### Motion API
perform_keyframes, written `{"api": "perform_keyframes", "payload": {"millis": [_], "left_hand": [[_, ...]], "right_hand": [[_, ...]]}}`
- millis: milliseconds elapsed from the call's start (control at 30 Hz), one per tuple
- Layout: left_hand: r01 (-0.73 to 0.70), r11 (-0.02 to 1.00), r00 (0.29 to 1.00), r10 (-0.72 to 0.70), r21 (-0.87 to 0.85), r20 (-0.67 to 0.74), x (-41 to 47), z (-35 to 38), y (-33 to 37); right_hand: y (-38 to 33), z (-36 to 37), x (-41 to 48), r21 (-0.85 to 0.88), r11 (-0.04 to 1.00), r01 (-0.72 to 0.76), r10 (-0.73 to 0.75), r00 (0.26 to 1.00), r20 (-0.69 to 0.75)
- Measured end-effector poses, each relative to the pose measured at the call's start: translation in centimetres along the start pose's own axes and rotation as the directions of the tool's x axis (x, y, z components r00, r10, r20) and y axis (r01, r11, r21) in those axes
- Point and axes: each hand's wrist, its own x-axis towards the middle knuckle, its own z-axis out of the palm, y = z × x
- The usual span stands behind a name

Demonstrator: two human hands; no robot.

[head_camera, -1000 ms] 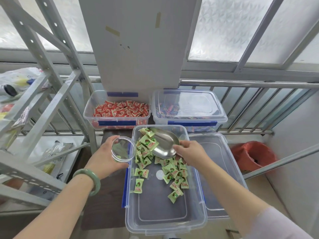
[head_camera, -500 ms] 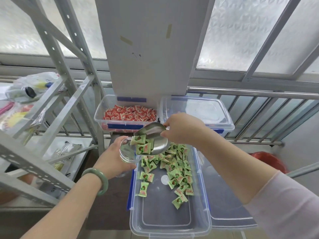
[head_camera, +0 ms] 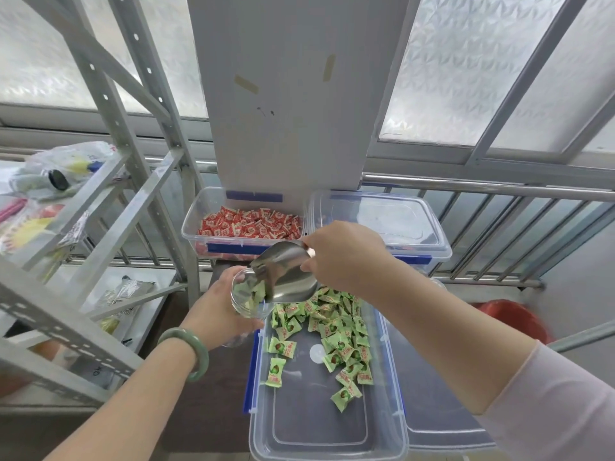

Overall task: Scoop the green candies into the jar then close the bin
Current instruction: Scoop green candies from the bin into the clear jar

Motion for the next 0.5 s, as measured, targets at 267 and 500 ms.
{"api": "perform_keyframes", "payload": {"millis": [267, 500], "left_hand": [[-0.014, 0.999, 1.0, 0.014, 0.03, -0.004, 0.0, 0.1, -0.2], [-0.017, 1.0, 1.0, 0.017, 0.02, 0.0, -0.3, 0.0, -0.3]], "right_hand": [[1.8, 0.6, -0.4, 0.094, 0.987, -0.133, 0.131, 0.991, 0.032], [6.2, 4.4, -0.6, -0.018, 0.881, -0.473, 0.456, 0.838, 0.301]]}}
